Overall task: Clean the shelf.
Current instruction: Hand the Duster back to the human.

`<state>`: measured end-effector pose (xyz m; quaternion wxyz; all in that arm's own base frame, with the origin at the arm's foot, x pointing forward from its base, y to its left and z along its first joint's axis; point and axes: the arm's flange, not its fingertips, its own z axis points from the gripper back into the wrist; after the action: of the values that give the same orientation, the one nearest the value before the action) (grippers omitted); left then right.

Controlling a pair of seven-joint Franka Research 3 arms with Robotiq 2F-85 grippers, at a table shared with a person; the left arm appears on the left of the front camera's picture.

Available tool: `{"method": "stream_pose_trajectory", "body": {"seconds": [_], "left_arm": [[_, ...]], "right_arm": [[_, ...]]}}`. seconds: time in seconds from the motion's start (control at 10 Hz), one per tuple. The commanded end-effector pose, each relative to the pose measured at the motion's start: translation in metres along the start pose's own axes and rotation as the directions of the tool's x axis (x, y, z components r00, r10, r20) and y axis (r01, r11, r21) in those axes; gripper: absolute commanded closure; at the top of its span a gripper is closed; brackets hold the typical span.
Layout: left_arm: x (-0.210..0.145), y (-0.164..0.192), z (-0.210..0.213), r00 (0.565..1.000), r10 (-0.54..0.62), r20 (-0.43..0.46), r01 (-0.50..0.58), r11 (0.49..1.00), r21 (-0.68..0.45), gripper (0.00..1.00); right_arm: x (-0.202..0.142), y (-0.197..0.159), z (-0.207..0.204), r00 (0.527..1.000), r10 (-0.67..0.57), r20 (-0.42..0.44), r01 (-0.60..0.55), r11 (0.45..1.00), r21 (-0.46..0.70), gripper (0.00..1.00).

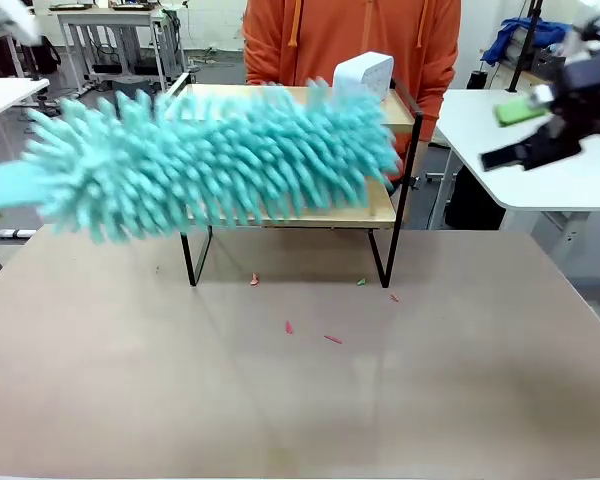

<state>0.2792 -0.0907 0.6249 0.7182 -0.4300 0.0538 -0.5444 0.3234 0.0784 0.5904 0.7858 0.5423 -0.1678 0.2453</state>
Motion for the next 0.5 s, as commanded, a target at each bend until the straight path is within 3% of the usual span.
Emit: {"method": "stream_pose_trajectory", "body": {"seconds": [0.0, 0.4], "left_arm": [[0.024, 0.011, 0.000, 0.990, -0.050, -0.134, 0.047, 0.998, -0.029, 0.88], [0.069, 0.029, -0.015, 0.971, -0.121, -0.205, 0.103, 0.990, -0.093, 0.88]], "right_arm": [[0.030, 0.013, -0.032, 0.995, 0.058, -0.076, -0.054, 0.997, 0.058, 0.00], [0.031, 0.032, -0.113, 0.923, 0.105, -0.371, -0.061, 0.990, 0.129, 0.00]]}}
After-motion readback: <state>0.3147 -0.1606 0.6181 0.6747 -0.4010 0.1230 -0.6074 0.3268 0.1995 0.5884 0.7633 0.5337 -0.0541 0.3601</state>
